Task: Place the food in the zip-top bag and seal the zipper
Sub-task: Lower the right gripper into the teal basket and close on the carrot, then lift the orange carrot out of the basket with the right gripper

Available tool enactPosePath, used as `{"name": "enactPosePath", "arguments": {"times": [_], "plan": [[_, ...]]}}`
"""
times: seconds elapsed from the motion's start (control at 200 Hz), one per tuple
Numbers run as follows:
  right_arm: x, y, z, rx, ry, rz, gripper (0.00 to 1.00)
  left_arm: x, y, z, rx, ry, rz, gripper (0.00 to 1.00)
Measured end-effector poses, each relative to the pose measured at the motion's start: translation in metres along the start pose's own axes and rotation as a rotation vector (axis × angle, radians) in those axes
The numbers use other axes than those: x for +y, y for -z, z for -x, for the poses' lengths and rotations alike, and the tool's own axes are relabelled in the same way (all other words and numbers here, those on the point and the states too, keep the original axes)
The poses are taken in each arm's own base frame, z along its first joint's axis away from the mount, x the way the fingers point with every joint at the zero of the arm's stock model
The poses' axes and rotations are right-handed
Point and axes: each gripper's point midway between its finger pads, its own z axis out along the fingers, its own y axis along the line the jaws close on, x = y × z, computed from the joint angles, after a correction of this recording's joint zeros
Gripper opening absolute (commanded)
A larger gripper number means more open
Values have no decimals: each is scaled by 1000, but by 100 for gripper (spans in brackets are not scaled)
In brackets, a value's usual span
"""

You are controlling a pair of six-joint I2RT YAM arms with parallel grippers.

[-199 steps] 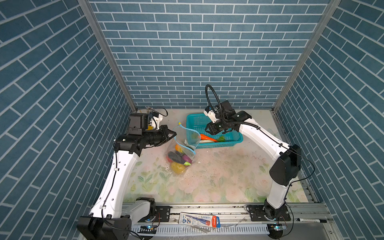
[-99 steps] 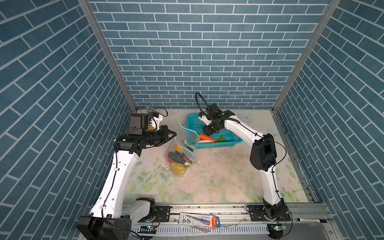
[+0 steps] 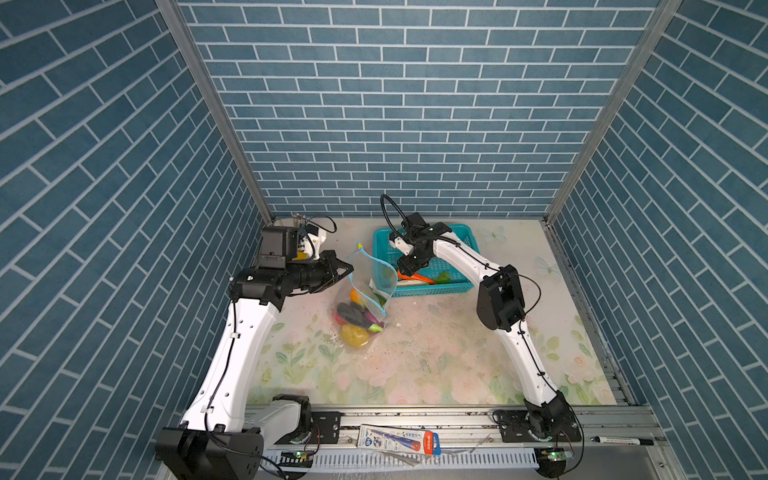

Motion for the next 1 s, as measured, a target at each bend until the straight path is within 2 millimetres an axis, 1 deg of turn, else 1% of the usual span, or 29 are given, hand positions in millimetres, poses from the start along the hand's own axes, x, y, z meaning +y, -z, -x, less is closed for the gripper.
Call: {"name": "enactPosePath", "arguments": {"times": [0.175, 0.305, 0.47, 0.685, 0.765, 1.0], "plan": [[0, -15, -7, 34, -1, 9, 64, 2, -1, 1, 3, 4, 3, 0], [-4, -30, -9, 49, 13, -5, 64, 2, -1, 1, 3, 5, 4, 0], [-12, -32, -4, 35, 26, -42, 63, 2, -1, 1, 3, 6, 4, 0], [-17, -34, 3, 9, 48, -69, 54, 2, -1, 1, 2, 6, 4, 0], [-17, -35, 3, 10, 54, -68, 48, 2, -1, 1, 2, 6, 4, 0], [-15, -35, 4, 10, 64, -68, 38, 2, -1, 1, 2, 4, 4, 0]]}}
